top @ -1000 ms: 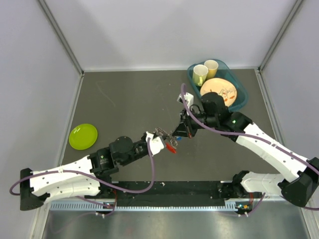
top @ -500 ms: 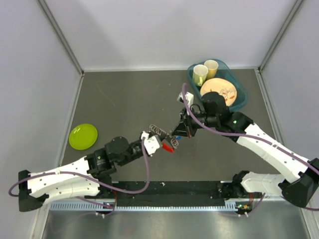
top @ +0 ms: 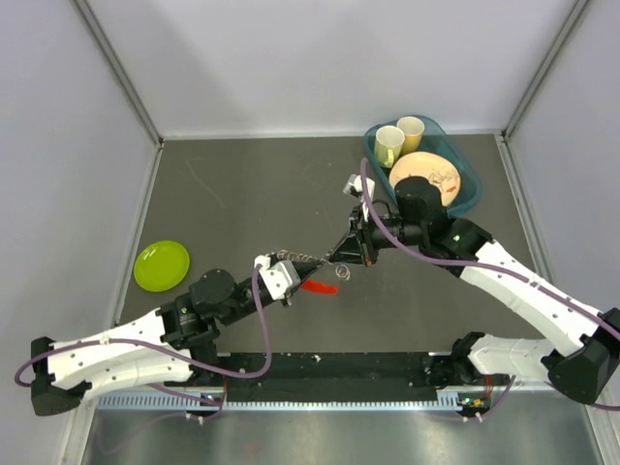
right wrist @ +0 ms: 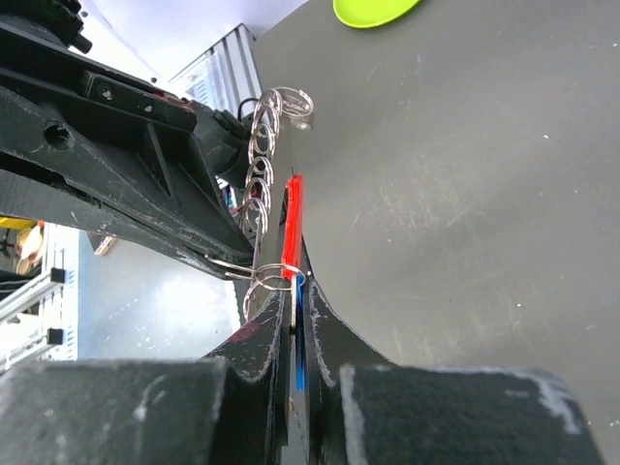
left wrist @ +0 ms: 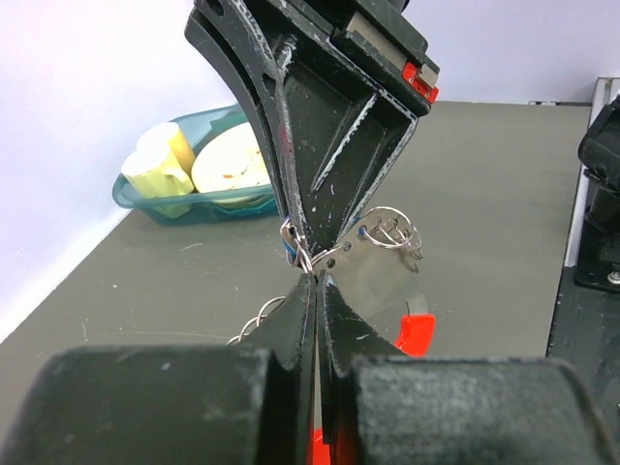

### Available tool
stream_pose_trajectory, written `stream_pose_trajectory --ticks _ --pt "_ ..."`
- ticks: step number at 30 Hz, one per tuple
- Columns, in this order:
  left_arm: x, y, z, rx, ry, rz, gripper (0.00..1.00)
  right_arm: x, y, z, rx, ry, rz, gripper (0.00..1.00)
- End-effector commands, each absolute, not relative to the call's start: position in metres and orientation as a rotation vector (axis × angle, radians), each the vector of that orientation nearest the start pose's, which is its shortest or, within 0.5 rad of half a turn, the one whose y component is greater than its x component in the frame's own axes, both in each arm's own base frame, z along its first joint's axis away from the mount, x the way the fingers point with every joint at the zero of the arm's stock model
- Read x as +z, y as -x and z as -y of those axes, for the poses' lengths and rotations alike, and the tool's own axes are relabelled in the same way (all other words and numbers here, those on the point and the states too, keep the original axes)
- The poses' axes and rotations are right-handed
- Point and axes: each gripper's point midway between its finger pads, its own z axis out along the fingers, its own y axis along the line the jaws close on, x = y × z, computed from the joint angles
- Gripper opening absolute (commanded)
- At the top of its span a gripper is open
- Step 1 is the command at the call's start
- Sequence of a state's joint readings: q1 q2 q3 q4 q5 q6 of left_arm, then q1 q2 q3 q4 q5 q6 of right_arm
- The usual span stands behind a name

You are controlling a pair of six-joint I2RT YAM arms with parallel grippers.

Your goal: Remove the keys from the keyring

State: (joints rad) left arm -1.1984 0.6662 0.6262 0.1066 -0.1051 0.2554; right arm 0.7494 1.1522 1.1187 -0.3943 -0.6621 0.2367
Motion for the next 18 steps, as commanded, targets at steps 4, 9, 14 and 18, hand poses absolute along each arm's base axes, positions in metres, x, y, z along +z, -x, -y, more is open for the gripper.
stream_pose_trajectory --ticks 4,9,14,18 --pt "0.362 -0.118 0.279 -0.847 -0.852 -1.017 0.00 0.288 -0.178 -0.309 1.261 0.913 -1.854 0.00" --pt "0.360 -0.120 0.280 -0.837 -0.855 -1.023 0.00 0.295 -0.176 -0.303 1.230 0.914 -1.813 0.12" --pt "0.356 -0.117 0.281 -0.843 -0.876 -1.026 0.00 0.311 -0.175 -0.290 1.130 0.957 -1.683 0.31" --pt "0.357 -0.116 0.280 -0.847 -0.875 -1.025 0.00 0.326 -0.171 -0.281 1.053 1.027 -1.526 0.38"
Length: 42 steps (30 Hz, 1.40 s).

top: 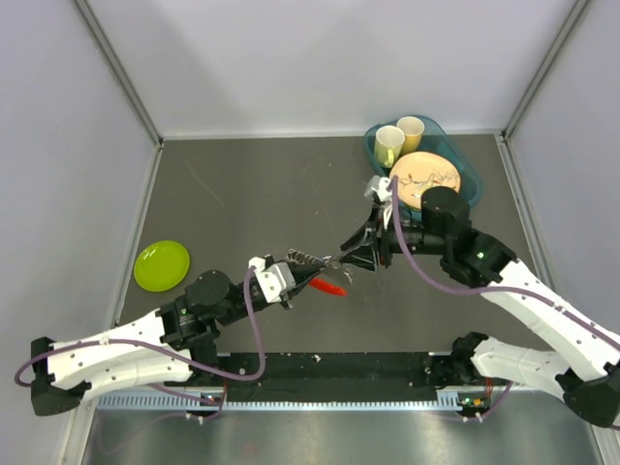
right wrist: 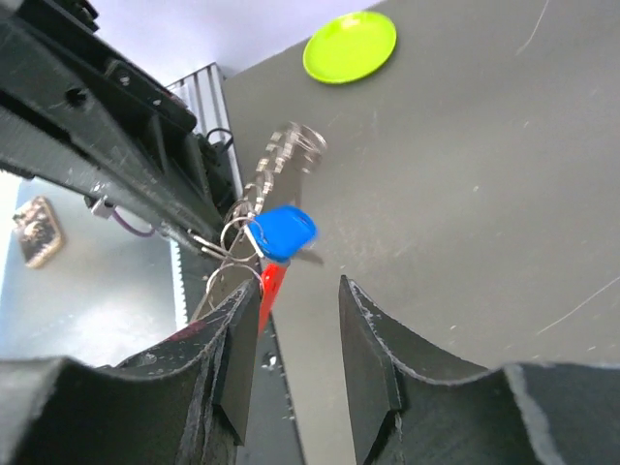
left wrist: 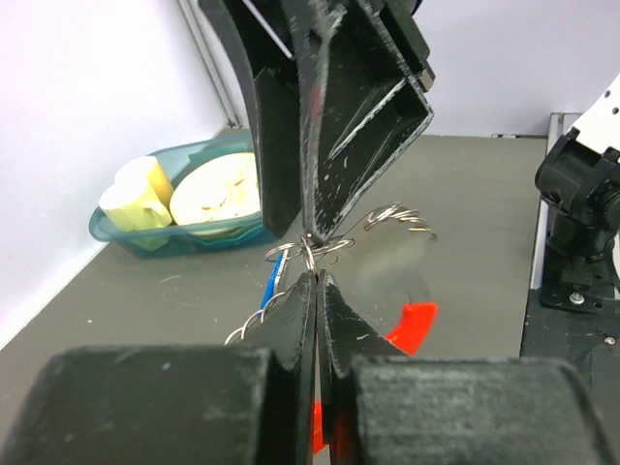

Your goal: Remove the keys from the keyring

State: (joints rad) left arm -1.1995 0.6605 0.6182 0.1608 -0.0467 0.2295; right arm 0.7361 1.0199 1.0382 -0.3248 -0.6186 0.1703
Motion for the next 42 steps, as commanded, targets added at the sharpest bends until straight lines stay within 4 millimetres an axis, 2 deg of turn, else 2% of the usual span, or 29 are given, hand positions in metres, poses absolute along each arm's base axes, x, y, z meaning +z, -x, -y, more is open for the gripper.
stream_pose_trajectory --ticks 1,7,12,16,20,26,34,37,38,39,42 --pt "0.357 -0.112 0.282 -0.865 -0.895 -1.013 0.00 0.328 -0.169 -0.280 1.026 1.069 -1.473 0.41" --pt "0.355 -0.105 0.284 -0.895 -0.922 -1.003 0.00 0.347 -0.151 -0.274 1.001 1.155 -1.248 0.43" --pt "0.355 -0.103 0.286 -0.906 -0.932 -1.003 0.00 0.361 -0.124 -0.278 1.091 1.246 -1.069 0.38" --pt "0.354 -0.103 0.287 -0.912 -0.935 -1.005 0.00 0.357 -0.107 -0.281 1.143 1.300 -1.013 0.34" --pt "0.353 -0.103 0.288 -0.913 -0.938 -1.007 0.00 0.351 -0.105 -0.286 1.133 1.314 -1.016 0.34" --pt "0.355 -0.103 0.289 -0.914 -0.937 -1.004 0.00 0.342 -0.106 -0.295 1.128 1.316 -1.051 0.23" --pt "0.355 -0.103 0.288 -0.914 -0.931 -1.005 0.00 0.339 -0.108 -0.303 1.132 1.320 -1.071 0.18" --pt "0.355 -0.104 0.288 -0.911 -0.928 -1.005 0.00 0.335 -0.110 -0.305 1.132 1.318 -1.094 0.14" --pt "0.353 -0.104 0.288 -0.912 -0.931 -1.006 0.00 0.333 -0.112 -0.305 1.128 1.316 -1.101 0.04" --pt "0.353 -0.104 0.288 -0.913 -0.930 -1.007 0.00 0.334 -0.112 -0.305 1.121 1.313 -1.098 0.00" --pt "0.349 -0.106 0.291 -0.911 -0.935 -1.034 0.00 0.343 -0.108 -0.303 1.114 1.307 -1.061 0.00"
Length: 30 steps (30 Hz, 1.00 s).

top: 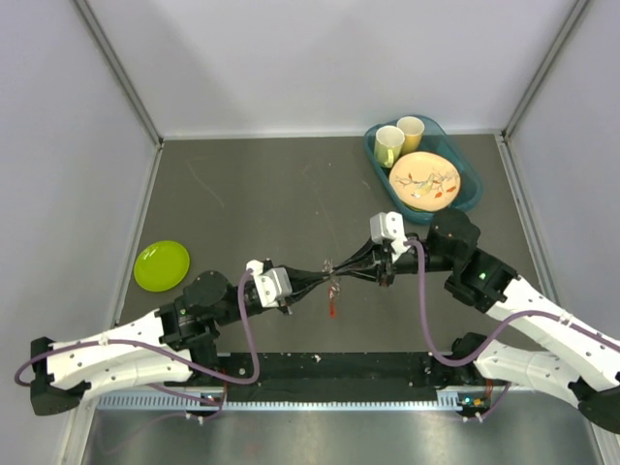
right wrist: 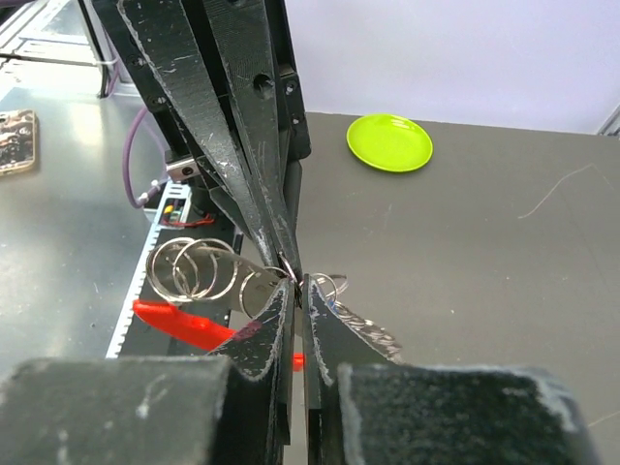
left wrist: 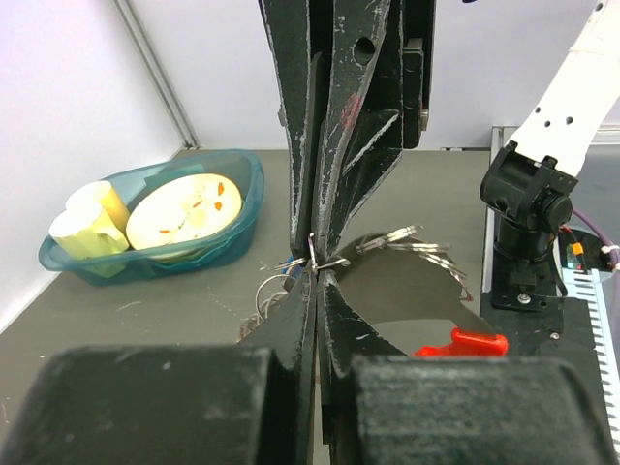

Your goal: Remove the keys from the keyring

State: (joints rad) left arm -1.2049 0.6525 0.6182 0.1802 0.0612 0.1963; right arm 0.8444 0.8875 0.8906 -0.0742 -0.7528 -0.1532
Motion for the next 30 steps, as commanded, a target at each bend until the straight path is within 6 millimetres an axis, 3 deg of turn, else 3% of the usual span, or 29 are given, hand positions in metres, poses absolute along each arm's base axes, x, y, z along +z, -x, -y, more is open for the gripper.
stream_pose_trajectory --ticks 1,3,4,6,7,11,12,14,16,17,20,23,30 --pt "0.345 -0.110 0.292 -0.894 -0.931 -1.057 0.00 0.345 -0.109 -0.301 1.107 1.298 -1.061 0.00" --pt "0.337 -0.116 0.291 -0.857 -0.941 -1.117 0.03 0.343 -0.114 -0.296 1.079 1.291 -1.166 0.00" --pt "0.333 -0.122 0.288 -0.821 -0.936 -1.151 0.14 0.341 -0.118 -0.295 1.059 1.290 -1.219 0.00" --pt "0.324 -0.129 0.281 -0.760 -0.950 -1.220 0.23 0.342 -0.125 -0.294 1.015 1.314 -1.291 0.00" --pt "0.324 -0.131 0.278 -0.748 -0.941 -1.240 0.26 0.329 -0.123 -0.290 1.012 1.343 -1.369 0.00" --pt "0.327 -0.130 0.265 -0.741 -0.923 -1.283 0.37 0.319 -0.121 -0.283 0.994 1.385 -1.461 0.00" --pt "0.327 -0.128 0.263 -0.744 -0.920 -1.289 0.38 0.323 -0.122 -0.282 0.986 1.386 -1.463 0.00" --pt "0.330 -0.130 0.259 -0.748 -0.891 -1.310 0.39 0.310 -0.119 -0.278 0.978 1.428 -1.544 0.00" --pt "0.333 -0.130 0.257 -0.758 -0.869 -1.328 0.39 0.312 -0.119 -0.275 0.968 1.450 -1.578 0.00" --pt "0.338 -0.130 0.256 -0.765 -0.853 -1.329 0.39 0.301 -0.116 -0.273 0.967 1.480 -1.646 0.00" --pt "0.349 -0.128 0.259 -0.803 -0.835 -1.329 0.41 0.300 -0.116 -0.273 0.979 1.502 -1.715 0.00" --pt "0.357 -0.121 0.271 -0.859 -0.871 -1.315 0.41 0.304 -0.107 -0.273 1.036 1.520 -1.750 0.00" --pt "0.345 -0.117 0.295 -0.908 -0.947 -1.375 0.34 0.301 -0.096 -0.278 1.130 1.530 -1.798 0.00"
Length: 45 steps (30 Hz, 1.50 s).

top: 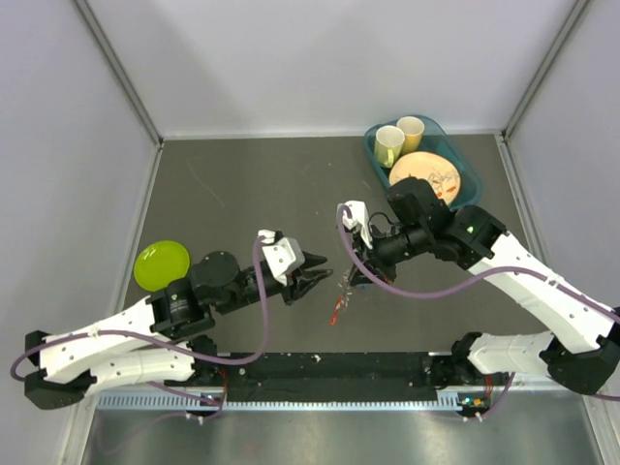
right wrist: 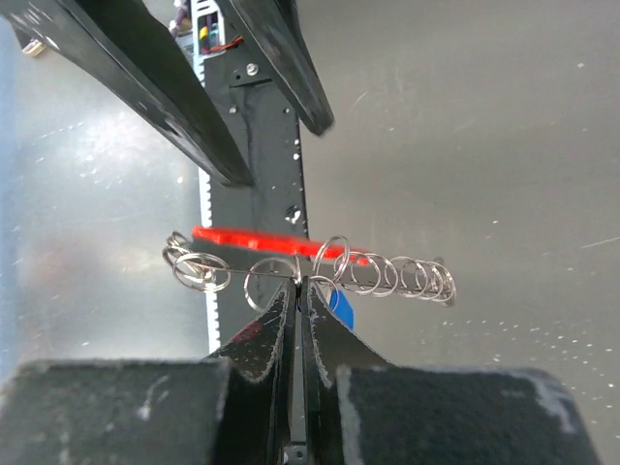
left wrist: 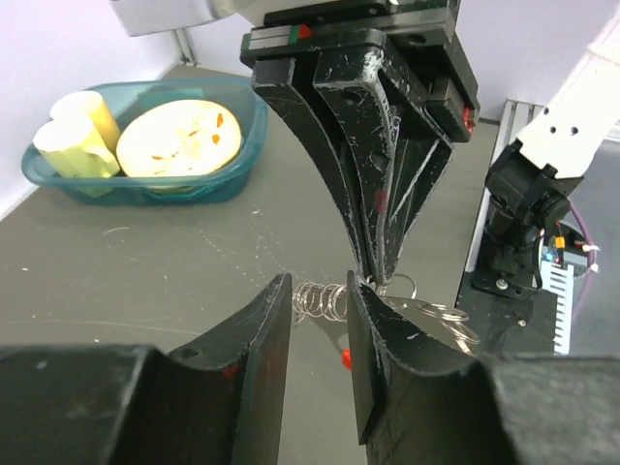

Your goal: Remove the keys from the keyring

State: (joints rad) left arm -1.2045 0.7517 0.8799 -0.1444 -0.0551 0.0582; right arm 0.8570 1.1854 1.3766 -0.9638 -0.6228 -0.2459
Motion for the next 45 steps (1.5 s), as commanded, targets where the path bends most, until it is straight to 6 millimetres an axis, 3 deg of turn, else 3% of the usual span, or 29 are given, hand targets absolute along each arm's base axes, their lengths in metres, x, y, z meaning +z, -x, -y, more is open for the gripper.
stream_pose_trajectory --ticks 1,6,18,28,36,40,41,43,45 --pt "0.344 -0.116 0.296 -0.922 -0.949 -1.381 0.34 0.302 -0.096 -0.279 1.139 1.529 -1.792 0.00" --pt "0.331 -0.102 0.309 -1.016 -1.013 -1.403 0.33 0.306 -0.095 -0.281 1.164 1.513 -1.796 0.00" --pt "0.311 -0.100 0.322 -1.044 -1.068 -1.433 0.31 0.307 -0.093 -0.284 1.194 1.503 -1.780 0.00" --pt "0.306 -0.100 0.327 -1.113 -1.105 -1.455 0.26 0.307 -0.095 -0.285 1.186 1.506 -1.763 0.00" --pt "0.308 -0.096 0.326 -1.318 -1.119 -1.452 0.24 0.310 -0.092 -0.287 1.193 1.526 -1.711 0.00" --pt "0.303 -0.095 0.329 -1.339 -1.144 -1.477 0.22 0.308 -0.093 -0.288 1.188 1.528 -1.709 0.00" --pt "0.300 -0.095 0.331 -1.343 -1.154 -1.487 0.20 0.307 -0.093 -0.289 1.187 1.530 -1.712 0.00" --pt "0.299 -0.095 0.333 -1.347 -1.167 -1.495 0.02 0.307 -0.094 -0.289 1.190 1.527 -1.716 0.00" --pt "0.295 -0.097 0.335 -1.334 -1.176 -1.497 0.00 0.308 -0.093 -0.289 1.198 1.526 -1.713 0.00"
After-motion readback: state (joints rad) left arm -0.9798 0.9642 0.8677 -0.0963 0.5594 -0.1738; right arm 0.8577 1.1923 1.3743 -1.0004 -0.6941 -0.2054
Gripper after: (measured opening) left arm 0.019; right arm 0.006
